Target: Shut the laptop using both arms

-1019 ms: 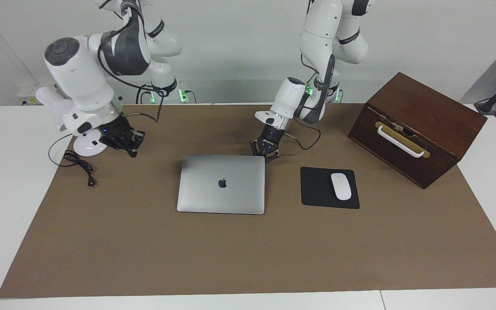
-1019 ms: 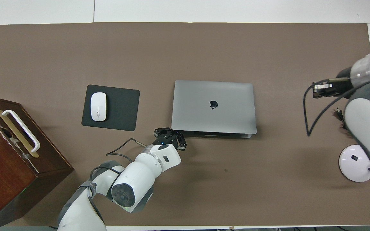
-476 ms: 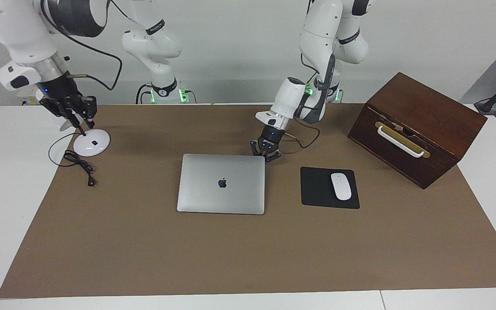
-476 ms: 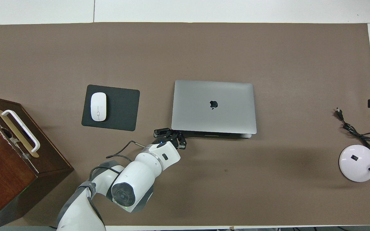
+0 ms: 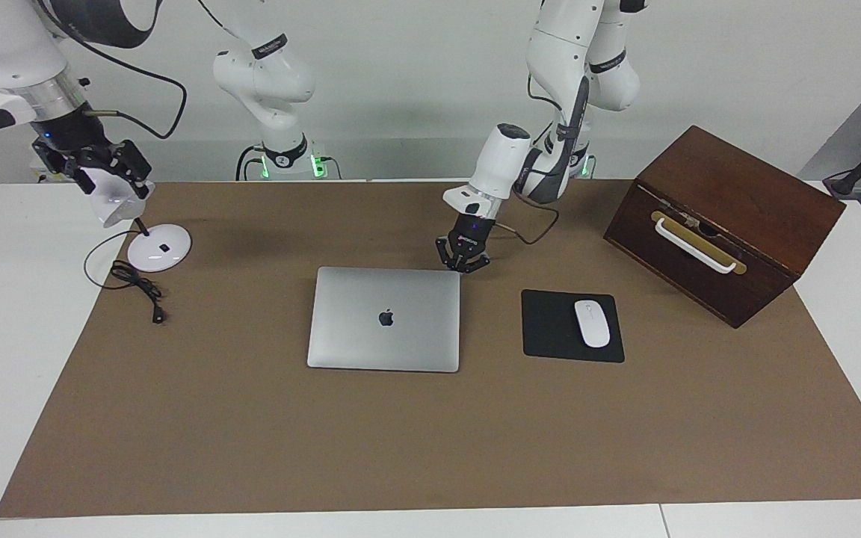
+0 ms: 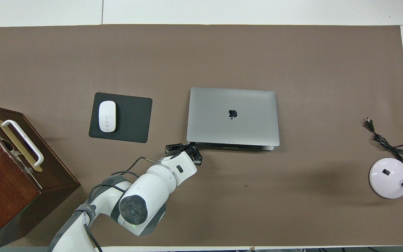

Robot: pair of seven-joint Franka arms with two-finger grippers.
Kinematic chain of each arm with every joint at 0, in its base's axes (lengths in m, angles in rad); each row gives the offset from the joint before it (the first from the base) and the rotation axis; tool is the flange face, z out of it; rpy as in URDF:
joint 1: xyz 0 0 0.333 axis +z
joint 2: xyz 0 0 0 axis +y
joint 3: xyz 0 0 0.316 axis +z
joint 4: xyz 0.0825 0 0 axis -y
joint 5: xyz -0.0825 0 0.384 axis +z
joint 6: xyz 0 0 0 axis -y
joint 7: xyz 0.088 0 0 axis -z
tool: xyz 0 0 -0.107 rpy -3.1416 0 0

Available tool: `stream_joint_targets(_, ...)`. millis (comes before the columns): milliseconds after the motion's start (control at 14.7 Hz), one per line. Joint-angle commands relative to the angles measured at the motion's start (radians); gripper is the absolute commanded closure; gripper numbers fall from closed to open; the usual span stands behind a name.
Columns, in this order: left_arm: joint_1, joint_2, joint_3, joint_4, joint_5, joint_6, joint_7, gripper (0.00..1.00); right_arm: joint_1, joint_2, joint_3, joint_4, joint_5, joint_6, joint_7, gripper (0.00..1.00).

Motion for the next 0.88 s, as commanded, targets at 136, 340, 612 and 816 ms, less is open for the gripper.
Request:
stream_joint_targets(136, -0.002, -0.116, 0.009, -0.016, -0.014, -0.186, -0.018, 1.0, -0.003, -0.008, 0.014, -0.026, -0.014, 0.011, -0.009, 0.0)
stream_joint_targets(340, 0.024, -0.22, 0.013, 0.005, -0.014, -0.431, -0.01, 1.0, 0.0, -0.006, 0.016, -0.028, -0.014, 0.014, -0.01, 0.0)
stream_joint_targets(612, 0.072, -0.256, 0.016, 0.14, -0.014, -0.758, -0.008, 1.0, 0.0, -0.001, 0.019, -0.028, -0.011, 0.021, -0.007, 0.0)
stream_joint_targets(816, 0.122, -0.253, 0.016, 0.255, -0.014, -0.978, 0.001, 1.0, 0.006, 0.0, 0.023, -0.028, -0.005, 0.034, -0.006, 0.0)
